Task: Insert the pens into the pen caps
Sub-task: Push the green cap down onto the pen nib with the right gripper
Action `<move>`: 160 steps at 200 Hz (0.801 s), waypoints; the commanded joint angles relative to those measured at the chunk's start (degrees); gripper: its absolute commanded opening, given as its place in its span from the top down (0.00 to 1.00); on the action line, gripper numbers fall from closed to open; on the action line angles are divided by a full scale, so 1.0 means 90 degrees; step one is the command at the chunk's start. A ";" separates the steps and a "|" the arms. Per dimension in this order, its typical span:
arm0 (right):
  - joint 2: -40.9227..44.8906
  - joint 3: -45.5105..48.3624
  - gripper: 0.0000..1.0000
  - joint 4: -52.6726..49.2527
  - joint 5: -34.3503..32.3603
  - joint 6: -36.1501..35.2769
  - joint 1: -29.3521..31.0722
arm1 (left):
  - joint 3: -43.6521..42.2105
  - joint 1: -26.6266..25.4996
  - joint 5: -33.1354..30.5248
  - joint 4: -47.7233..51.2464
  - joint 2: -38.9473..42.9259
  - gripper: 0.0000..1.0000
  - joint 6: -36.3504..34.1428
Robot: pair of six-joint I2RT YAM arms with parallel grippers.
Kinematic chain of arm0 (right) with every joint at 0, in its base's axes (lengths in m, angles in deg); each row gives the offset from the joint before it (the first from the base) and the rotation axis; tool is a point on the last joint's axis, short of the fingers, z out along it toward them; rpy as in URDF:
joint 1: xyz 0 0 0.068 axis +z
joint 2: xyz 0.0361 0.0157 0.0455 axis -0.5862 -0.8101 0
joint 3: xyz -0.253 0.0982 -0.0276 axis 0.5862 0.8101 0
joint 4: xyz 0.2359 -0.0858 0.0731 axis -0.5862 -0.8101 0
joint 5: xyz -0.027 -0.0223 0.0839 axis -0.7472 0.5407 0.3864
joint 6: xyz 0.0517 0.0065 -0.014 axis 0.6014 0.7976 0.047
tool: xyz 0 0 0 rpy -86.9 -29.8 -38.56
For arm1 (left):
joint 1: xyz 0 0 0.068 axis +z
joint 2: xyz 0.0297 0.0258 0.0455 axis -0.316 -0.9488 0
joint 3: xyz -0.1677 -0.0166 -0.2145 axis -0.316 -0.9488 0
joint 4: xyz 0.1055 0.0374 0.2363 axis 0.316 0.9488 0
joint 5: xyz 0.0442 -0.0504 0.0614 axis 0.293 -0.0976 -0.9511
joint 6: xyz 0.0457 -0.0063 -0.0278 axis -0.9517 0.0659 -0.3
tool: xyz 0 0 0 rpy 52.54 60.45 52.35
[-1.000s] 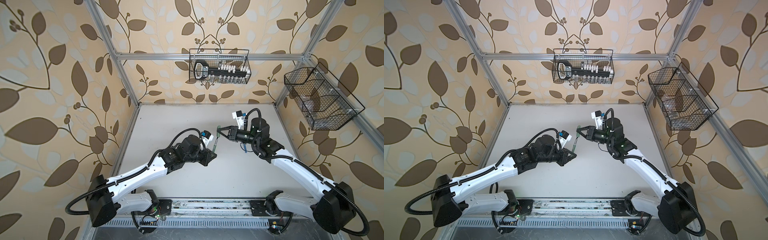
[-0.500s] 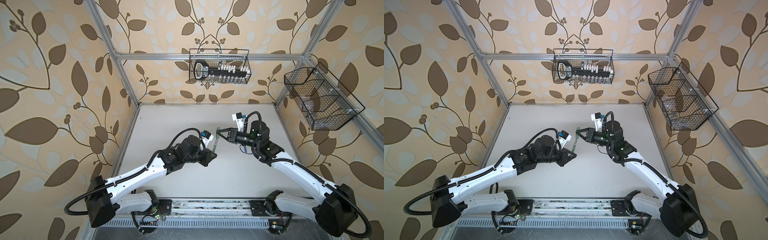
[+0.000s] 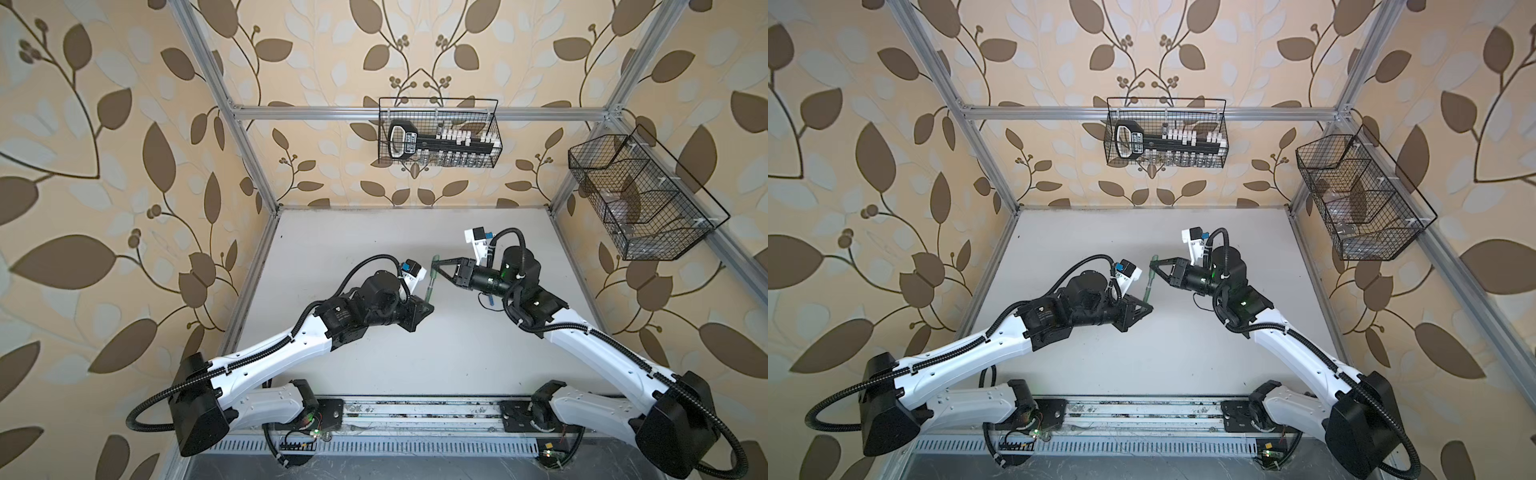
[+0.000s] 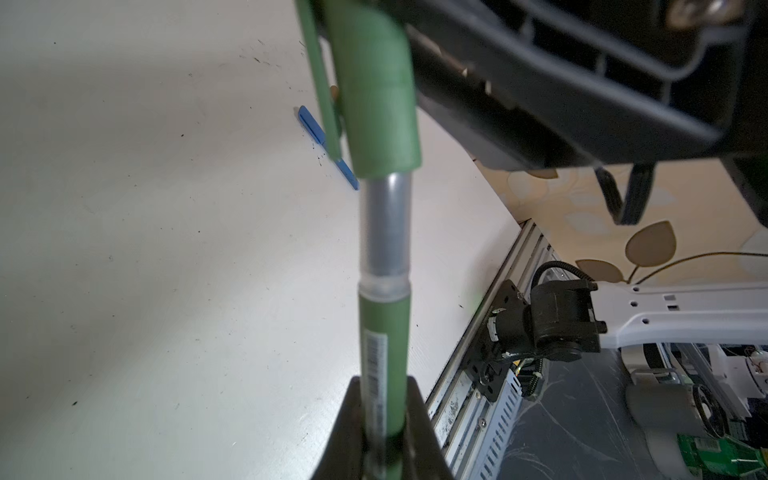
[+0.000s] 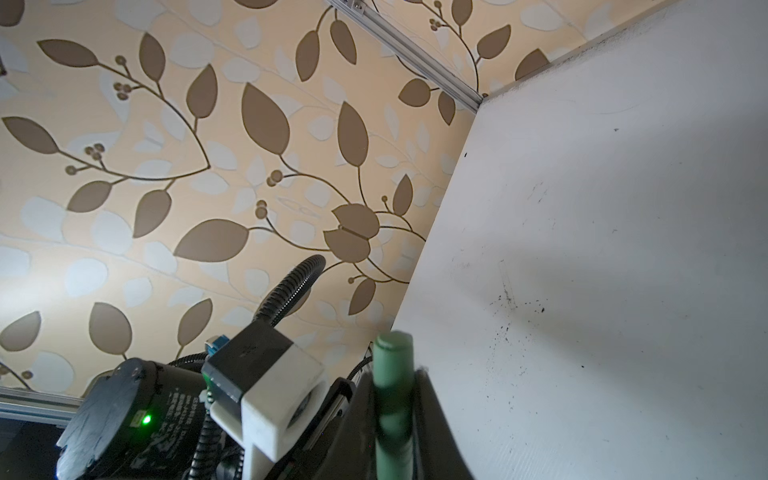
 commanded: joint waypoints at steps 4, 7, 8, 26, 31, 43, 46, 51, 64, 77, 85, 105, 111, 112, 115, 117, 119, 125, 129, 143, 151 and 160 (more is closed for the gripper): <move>0.0129 0.0100 0.85 0.0105 0.0036 0.0125 0.0084 | 0.0370 -0.0021 -0.0305 -0.0458 0.0164 0.91 -0.0104; 0.0138 0.0095 0.85 0.0084 0.0036 0.0115 0.0089 | 0.0369 -0.0021 -0.0322 -0.0458 0.0165 0.91 -0.0104; 0.0146 0.0089 0.85 0.0079 0.0036 0.0107 0.0082 | 0.0369 -0.0021 -0.0329 -0.0458 0.0165 0.91 -0.0104; 0.0189 0.0094 0.84 -0.0024 0.0090 0.0016 0.0092 | 0.0373 -0.0021 -0.0506 -0.0449 0.0175 0.91 -0.0085; 0.0189 0.0094 0.84 -0.0047 0.0121 0.0002 0.0100 | 0.0388 -0.0020 -0.0528 -0.0448 0.0176 0.91 -0.0096; 0.0198 0.0095 0.84 -0.0118 0.0120 -0.0058 0.0131 | 0.0436 -0.0021 -0.0523 -0.0475 0.0170 0.91 -0.0136; 0.0193 0.0094 0.84 -0.0151 0.0115 -0.0070 0.0133 | 0.0445 -0.0021 -0.0521 -0.0491 0.0166 0.91 -0.0147; 0.0202 0.0095 0.83 -0.0205 0.0101 -0.0104 0.0154 | 0.0464 -0.0021 -0.0505 -0.0515 0.0165 0.91 -0.0163; 0.0241 0.0078 0.81 -0.0391 0.0048 -0.0234 0.0202 | 0.0526 -0.0021 -0.0514 -0.0541 0.0156 0.91 -0.0224; 0.0315 0.0032 0.79 -0.0623 -0.0037 -0.0386 0.0240 | 0.0583 -0.0021 -0.0521 -0.0522 0.0128 0.90 -0.0272; 0.0362 -0.0006 0.77 -0.0750 -0.0098 -0.0458 0.0248 | 0.0616 -0.0021 -0.0490 -0.0517 0.0102 0.90 -0.0296; 0.0415 -0.0203 0.71 -0.1093 -0.0159 -0.0729 0.0265 | 0.0698 -0.0021 -0.0246 -0.0546 -0.0002 0.90 -0.0367; 0.0399 -0.0269 0.69 -0.1171 -0.0159 -0.0787 0.0260 | 0.0734 -0.0021 -0.0129 -0.0537 -0.0038 0.90 -0.0406; 0.0388 -0.0283 0.69 -0.1179 -0.0164 -0.0798 0.0260 | 0.0742 -0.0021 -0.0115 -0.0532 -0.0048 0.90 -0.0406; 0.0379 -0.0311 0.67 -0.1222 -0.0151 -0.0815 0.0265 | 0.0764 -0.0021 -0.0061 -0.0520 -0.0071 0.90 -0.0415; 0.0378 -0.0342 0.66 -0.1244 -0.0150 -0.0842 0.0266 | 0.0780 -0.0021 -0.0035 -0.0503 -0.0084 0.90 -0.0426; 0.0371 -0.0364 0.66 -0.1267 -0.0142 -0.0866 0.0262 | 0.0791 -0.0021 -0.0011 -0.0486 -0.0100 0.90 -0.0434; 0.0343 -0.0449 0.63 -0.1375 -0.0121 -0.0932 0.0262 | 0.0824 -0.0021 0.0039 -0.0446 -0.0140 0.91 -0.0427; 0.0342 -0.0514 0.61 -0.1469 -0.0120 -0.0991 0.0266 | 0.0841 -0.0021 0.0061 -0.0417 -0.0156 0.91 -0.0431; 0.0427 -0.0710 0.54 -0.1749 -0.0111 -0.1156 0.0174 | 0.0813 -0.0021 0.0075 -0.0380 -0.0162 0.91 -0.0413; 0.0502 -0.0761 0.51 -0.1797 -0.0083 -0.1176 0.0054 | 0.0771 -0.0021 0.0079 -0.0388 -0.0134 0.91 -0.0396; 0.0589 -0.0804 0.48 -0.1802 -0.0009 -0.1163 -0.0128 | 0.0723 -0.0021 0.0075 -0.0385 -0.0095 0.91 -0.0389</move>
